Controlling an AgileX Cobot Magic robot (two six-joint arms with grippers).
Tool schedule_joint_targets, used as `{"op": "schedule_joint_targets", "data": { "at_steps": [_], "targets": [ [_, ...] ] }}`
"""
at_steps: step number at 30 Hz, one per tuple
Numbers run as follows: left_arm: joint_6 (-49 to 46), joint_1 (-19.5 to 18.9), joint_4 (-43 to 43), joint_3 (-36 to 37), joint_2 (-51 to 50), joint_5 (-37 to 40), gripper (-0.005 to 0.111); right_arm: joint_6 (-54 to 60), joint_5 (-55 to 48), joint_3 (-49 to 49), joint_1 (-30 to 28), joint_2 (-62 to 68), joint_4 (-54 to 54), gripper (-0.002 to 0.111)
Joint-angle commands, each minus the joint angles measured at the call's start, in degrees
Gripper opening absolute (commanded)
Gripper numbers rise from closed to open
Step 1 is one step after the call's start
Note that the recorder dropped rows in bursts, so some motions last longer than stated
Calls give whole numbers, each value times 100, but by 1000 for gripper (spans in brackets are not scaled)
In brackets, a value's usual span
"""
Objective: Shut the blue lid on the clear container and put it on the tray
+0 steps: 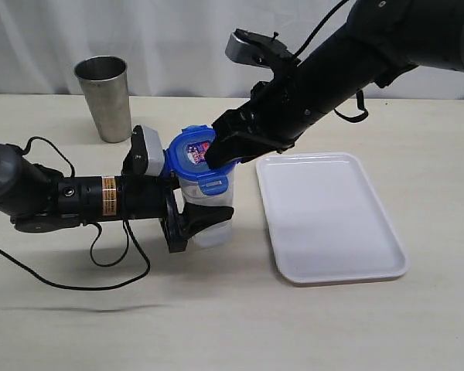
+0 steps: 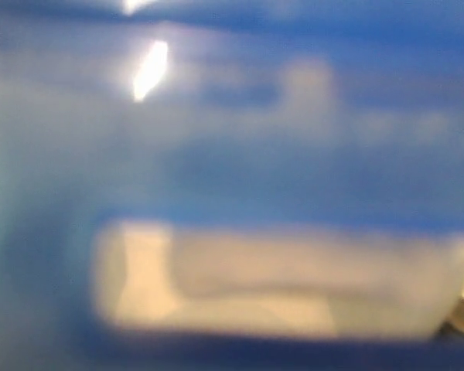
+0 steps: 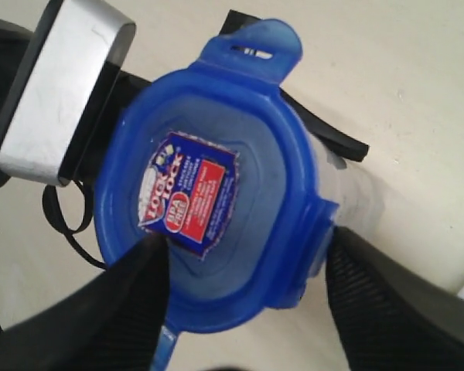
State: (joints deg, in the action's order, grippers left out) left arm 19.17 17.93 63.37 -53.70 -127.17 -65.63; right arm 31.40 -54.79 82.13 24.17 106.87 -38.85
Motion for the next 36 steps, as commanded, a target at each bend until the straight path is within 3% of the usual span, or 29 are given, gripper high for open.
{"op": "schedule_joint_targets", "data": {
  "at_steps": [1, 17, 24, 28, 32, 36],
  "targets": [
    [42, 180, 32, -78, -27, 447, 0, 68, -588, -155, 301, -133, 410, 57],
    [67, 180, 50, -78, -27, 447, 0, 303, -170, -62, 301, -1127, 986, 64],
    [67, 180, 50, -78, -27, 447, 0, 1633, -374, -82, 660, -1534, 1163, 43],
    [67, 180, 50, -78, -27, 447, 0, 1687, 18, -286, 1241, -1589, 2381, 43],
    [65, 180, 60, -78, -27, 447, 0, 986, 566, -691, 1762, -1589, 4024, 41],
    [65, 180, 60, -78, -27, 447, 0, 816, 966, -958, 1801, -1589, 4395, 39]
  ]
}}
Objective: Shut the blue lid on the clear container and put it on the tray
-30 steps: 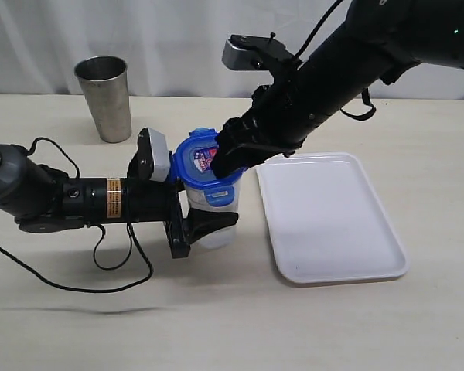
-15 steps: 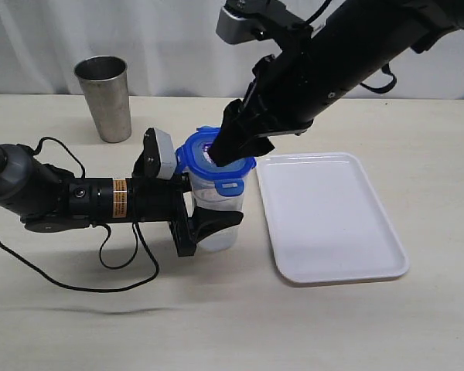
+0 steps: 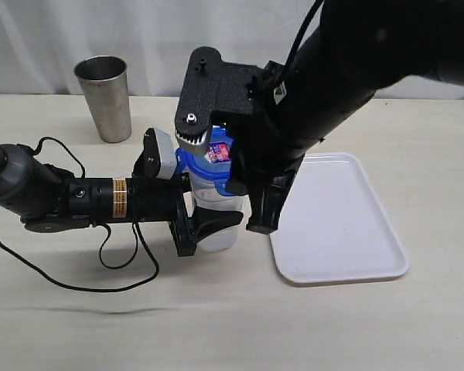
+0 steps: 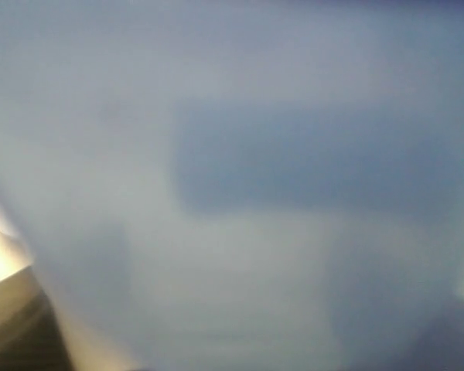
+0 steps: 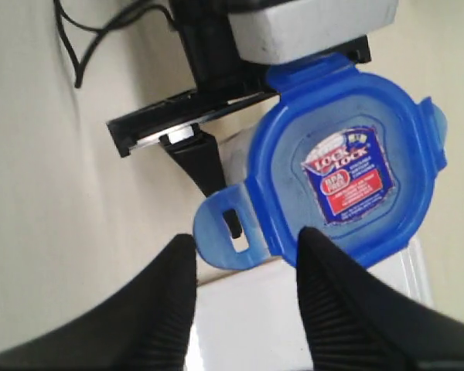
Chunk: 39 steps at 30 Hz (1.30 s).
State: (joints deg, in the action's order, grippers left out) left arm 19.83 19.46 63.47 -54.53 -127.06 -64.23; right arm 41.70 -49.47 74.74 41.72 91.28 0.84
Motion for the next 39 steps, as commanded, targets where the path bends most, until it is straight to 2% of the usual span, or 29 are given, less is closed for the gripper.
{"op": "schedule_joint_targets", "data": {
  "at_steps": [1, 5, 15, 23, 30, 34, 39],
  "targets": [
    [-1, 27, 50, 6, -37, 307, 0, -214, 685, -345, 45, -30, 426, 39],
    [-1, 27, 50, 6, -37, 307, 0, -190, 1147, -526, 45, -30, 426, 39],
    [-1, 27, 50, 6, -37, 307, 0, -17, 1358, -746, 45, 391, 470, 39],
    [-1, 27, 83, 6, -37, 217, 0, 519, 1065, -755, 45, 860, 459, 39],
    [-1, 27, 190, 6, -37, 10, 0, 519, 1077, -781, 62, 1149, 459, 39],
    [-1, 27, 332, 6, -37, -194, 0, 163, 1169, -890, 420, 1226, 1102, 33],
    [-1, 27, 357, 6, -37, -221, 0, -101, 1167, -1044, 444, 1319, 1382, 28]
  ]
}}
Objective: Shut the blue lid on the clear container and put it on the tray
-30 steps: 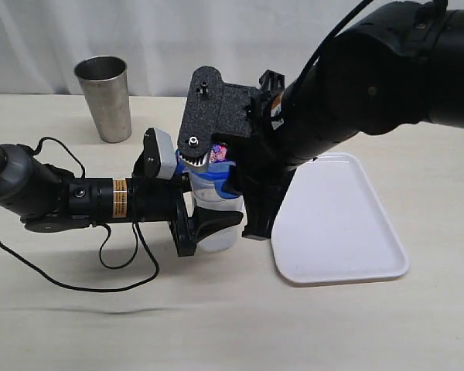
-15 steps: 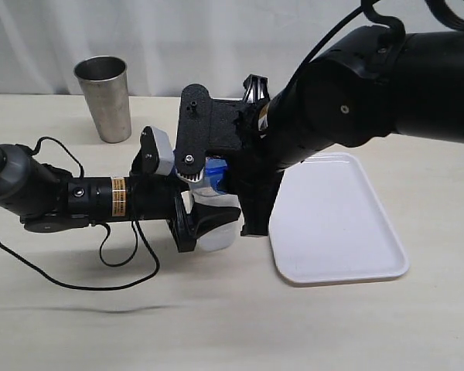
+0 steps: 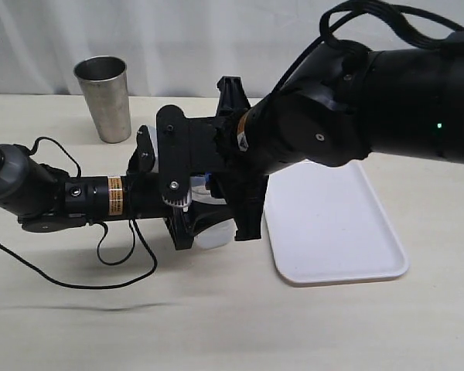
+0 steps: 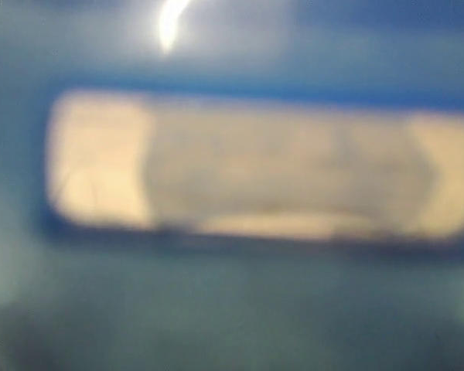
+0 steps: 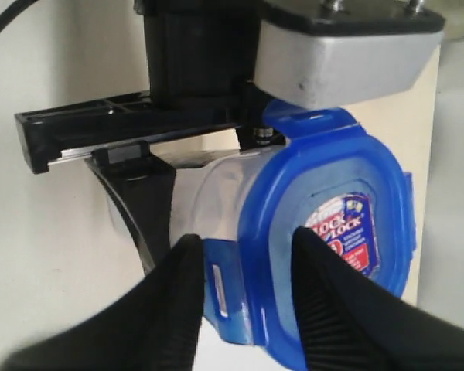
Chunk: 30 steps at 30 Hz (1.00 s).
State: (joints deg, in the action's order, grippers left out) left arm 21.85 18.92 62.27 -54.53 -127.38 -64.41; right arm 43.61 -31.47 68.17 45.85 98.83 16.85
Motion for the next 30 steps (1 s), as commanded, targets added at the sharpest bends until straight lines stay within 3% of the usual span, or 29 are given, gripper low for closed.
{"op": "schedule_joint_targets", "data": {
  "at_steps": [1, 12, 18, 22, 26, 30],
  "targets": [
    [-202, 80, 477, 6, -6, -203, 0, -292, -633, -387, 31, 564, -218, 28],
    [-202, 80, 489, 6, -6, -215, 0, -585, -608, -387, 31, 574, -26, 16],
    [-202, 80, 500, 6, -6, -213, 0, -1412, -438, -581, 31, 643, 910, 16],
    [-202, 80, 500, 6, -6, -213, 0, -1505, -428, -617, 31, 643, 959, 8],
    [-213, 80, 499, 6, -6, -228, 0, -1494, -428, -617, 31, 604, 933, 9],
    [-321, 80, 473, 6, -6, -227, 0, -1494, -440, -617, 31, 370, 736, 22]
  ]
}}
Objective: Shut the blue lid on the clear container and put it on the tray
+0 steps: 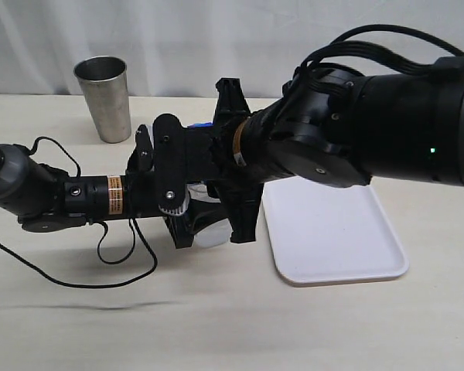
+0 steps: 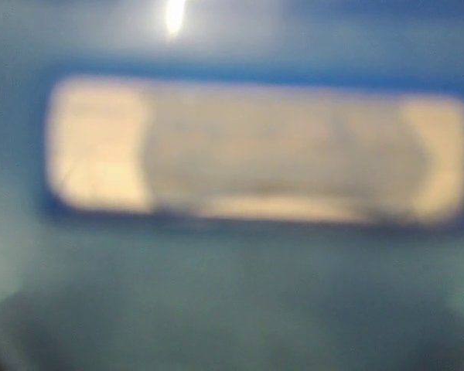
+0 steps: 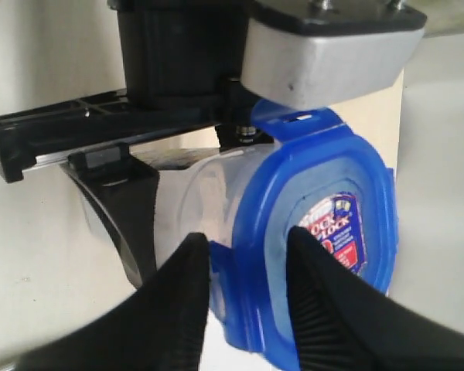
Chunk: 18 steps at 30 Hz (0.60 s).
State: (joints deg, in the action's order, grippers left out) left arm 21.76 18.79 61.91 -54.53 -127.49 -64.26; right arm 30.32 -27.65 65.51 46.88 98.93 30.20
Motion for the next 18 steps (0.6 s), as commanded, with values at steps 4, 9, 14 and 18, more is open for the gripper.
{"op": "schedule_joint_targets", "data": {
  "at_steps": [4, 9, 14, 18],
  "targets": [
    [-601, 94, 498, 6, 6, -230, 0, -165, -822, -351, -72, -65, -808, 40],
    [-1085, 94, 498, 6, 6, -190, 0, -93, -822, -351, -72, -761, -1047, 44],
    [-1703, 94, 498, 6, 6, -190, 0, -79, -810, -351, -72, -1454, -1392, 44],
    [-2429, 94, 584, 6, 6, -144, 0, -115, -848, -214, -84, -1805, -1924, 43]
  ]
}}
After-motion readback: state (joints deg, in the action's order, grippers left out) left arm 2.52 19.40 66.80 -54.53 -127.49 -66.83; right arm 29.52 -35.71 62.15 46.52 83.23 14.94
